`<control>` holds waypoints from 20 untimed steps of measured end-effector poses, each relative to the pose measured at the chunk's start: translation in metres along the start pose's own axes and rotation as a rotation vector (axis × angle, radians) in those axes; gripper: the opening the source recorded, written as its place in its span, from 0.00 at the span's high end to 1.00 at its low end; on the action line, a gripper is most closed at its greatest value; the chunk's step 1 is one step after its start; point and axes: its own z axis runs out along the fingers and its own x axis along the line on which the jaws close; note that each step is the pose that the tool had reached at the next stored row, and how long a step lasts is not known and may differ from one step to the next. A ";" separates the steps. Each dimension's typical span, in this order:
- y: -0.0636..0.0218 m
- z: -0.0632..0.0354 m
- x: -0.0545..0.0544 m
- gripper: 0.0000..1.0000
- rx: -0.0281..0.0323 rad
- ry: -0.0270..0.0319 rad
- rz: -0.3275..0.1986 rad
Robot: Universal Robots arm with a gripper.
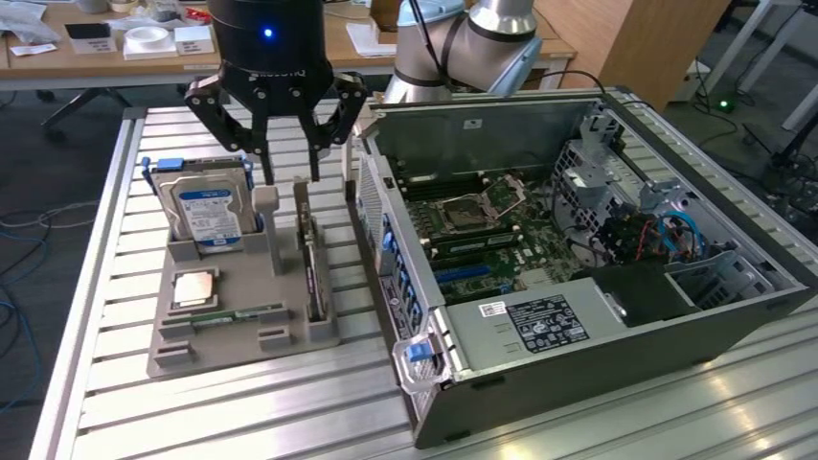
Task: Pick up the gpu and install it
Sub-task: 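Pick up the gpu and move the gpu toward the slot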
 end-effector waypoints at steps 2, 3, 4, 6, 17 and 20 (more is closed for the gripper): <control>0.0000 0.0000 0.000 0.53 0.0000 0.0000 0.000; 0.0000 0.0001 0.000 0.53 0.0000 0.0000 0.000; 0.0000 0.0005 0.000 0.53 -0.0001 -0.0001 0.000; -0.0001 0.0021 0.000 0.53 -0.0001 -0.0001 0.000; -0.0009 0.0210 0.000 0.53 0.0002 -0.0001 0.000; -0.0011 0.0254 0.001 0.53 0.0003 -0.0001 0.000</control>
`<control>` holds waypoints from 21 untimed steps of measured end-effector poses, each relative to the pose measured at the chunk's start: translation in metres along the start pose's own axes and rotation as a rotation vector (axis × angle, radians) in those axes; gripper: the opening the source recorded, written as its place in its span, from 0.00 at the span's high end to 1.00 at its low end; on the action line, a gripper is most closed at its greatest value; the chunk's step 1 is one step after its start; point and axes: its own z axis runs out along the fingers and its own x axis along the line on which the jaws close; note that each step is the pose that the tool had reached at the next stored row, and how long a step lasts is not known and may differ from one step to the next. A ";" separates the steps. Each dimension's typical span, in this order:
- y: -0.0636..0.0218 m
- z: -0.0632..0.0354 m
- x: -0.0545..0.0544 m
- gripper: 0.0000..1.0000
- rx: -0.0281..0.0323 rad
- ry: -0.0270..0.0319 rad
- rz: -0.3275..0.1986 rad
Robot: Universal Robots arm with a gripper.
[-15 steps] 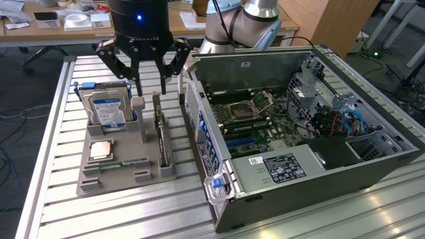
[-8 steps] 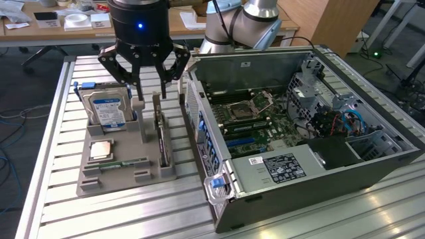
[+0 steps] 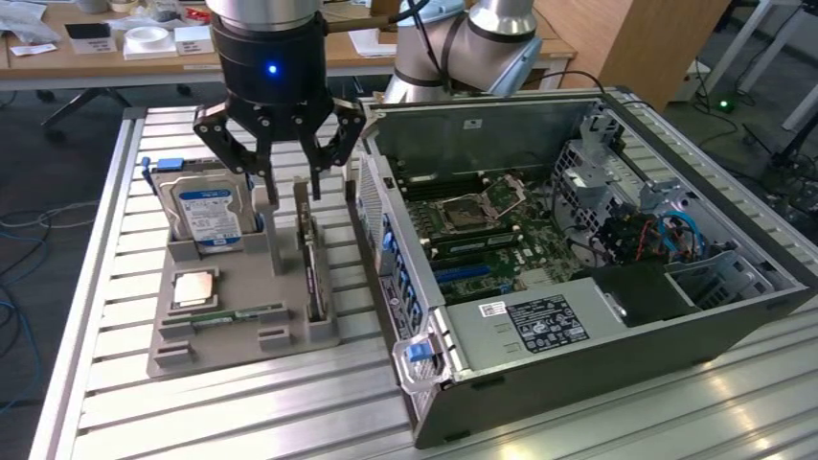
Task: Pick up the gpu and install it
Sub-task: 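Pick up the gpu and move the gpu toward the slot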
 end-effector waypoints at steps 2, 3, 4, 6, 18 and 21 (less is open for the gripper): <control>0.0000 0.0007 0.000 0.53 0.0002 0.0002 0.000; 0.0000 0.0007 0.000 0.53 0.0002 0.0002 0.000; 0.0000 0.0008 0.000 0.53 0.0002 0.0002 0.000; 0.0000 0.0009 0.000 0.53 0.0000 0.0001 0.000; -0.0007 0.0158 0.000 0.53 0.0001 0.0001 0.000; -0.0003 0.0161 0.000 0.53 0.0000 0.0000 0.000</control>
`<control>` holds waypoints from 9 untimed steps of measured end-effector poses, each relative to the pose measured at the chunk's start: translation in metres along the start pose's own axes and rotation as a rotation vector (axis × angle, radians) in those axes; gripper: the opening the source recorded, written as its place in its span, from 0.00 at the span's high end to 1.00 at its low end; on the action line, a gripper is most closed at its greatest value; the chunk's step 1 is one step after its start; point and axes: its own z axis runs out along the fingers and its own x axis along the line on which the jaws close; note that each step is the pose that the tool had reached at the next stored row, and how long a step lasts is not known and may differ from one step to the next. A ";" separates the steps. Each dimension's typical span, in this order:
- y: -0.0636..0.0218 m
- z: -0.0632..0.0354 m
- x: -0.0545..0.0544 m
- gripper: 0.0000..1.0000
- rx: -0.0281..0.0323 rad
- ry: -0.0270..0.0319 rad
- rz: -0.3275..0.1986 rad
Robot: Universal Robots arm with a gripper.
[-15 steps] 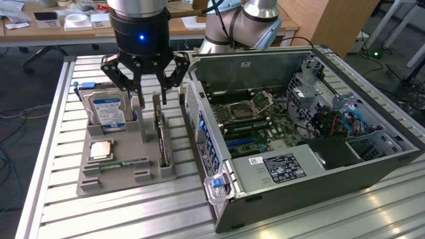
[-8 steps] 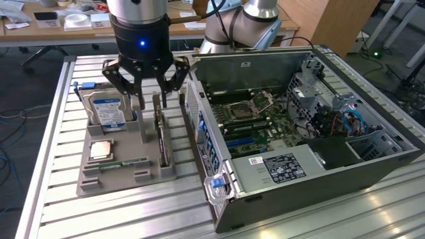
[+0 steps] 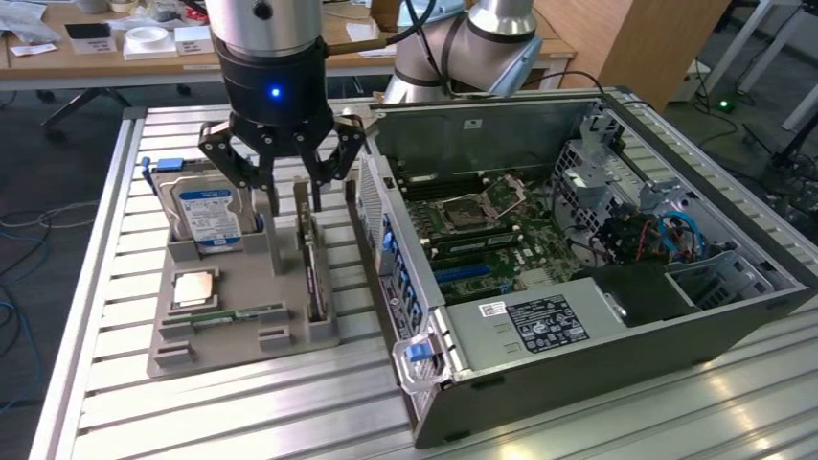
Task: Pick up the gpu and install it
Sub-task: 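Pick up the gpu and move the gpu toward the slot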
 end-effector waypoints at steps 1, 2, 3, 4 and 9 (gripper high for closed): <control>0.0005 0.0002 0.000 0.53 0.0001 0.0001 0.000; 0.0009 0.0007 0.000 0.53 0.0001 0.0001 0.000; 0.0011 0.0022 0.000 0.53 0.0000 0.0000 0.000; 0.0014 0.0040 0.000 0.53 -0.0001 0.0000 0.000; 0.0019 0.0129 0.001 0.53 0.0001 0.0001 0.000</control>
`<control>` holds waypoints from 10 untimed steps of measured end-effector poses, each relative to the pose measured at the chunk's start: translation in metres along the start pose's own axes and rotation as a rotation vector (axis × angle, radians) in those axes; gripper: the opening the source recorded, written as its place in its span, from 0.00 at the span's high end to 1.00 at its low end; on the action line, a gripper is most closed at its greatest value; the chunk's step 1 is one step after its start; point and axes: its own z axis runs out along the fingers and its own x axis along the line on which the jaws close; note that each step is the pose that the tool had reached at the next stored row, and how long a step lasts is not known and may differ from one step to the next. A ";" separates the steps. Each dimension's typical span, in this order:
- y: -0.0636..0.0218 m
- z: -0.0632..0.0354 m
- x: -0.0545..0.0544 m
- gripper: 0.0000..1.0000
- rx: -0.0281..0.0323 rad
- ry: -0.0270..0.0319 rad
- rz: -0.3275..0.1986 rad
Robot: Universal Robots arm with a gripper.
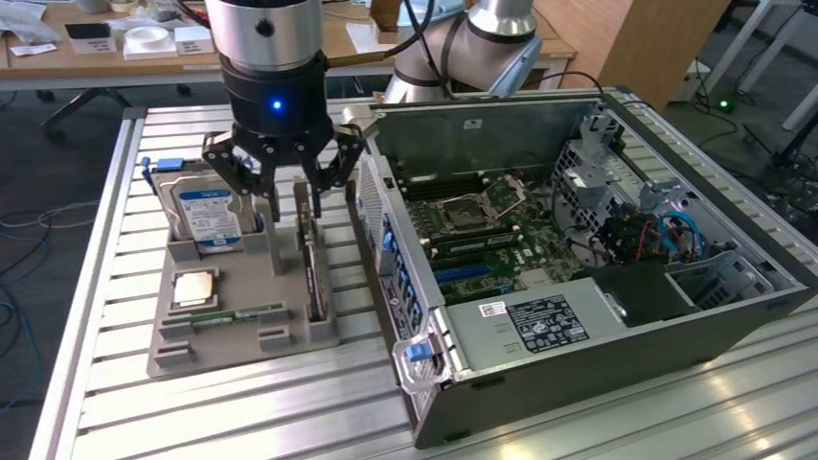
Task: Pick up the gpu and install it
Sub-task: 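Pick up the gpu and move the gpu toward the slot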
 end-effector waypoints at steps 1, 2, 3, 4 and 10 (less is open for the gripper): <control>0.0000 0.0020 0.000 0.53 0.0000 0.0000 0.000; -0.0001 0.0038 0.000 0.53 -0.0001 0.0000 0.000; -0.0001 0.0055 0.000 0.53 0.0000 0.0000 0.000; -0.0001 0.0073 0.000 0.53 0.0000 0.0000 0.000; -0.0004 0.0183 0.000 0.53 -0.0001 0.0000 0.000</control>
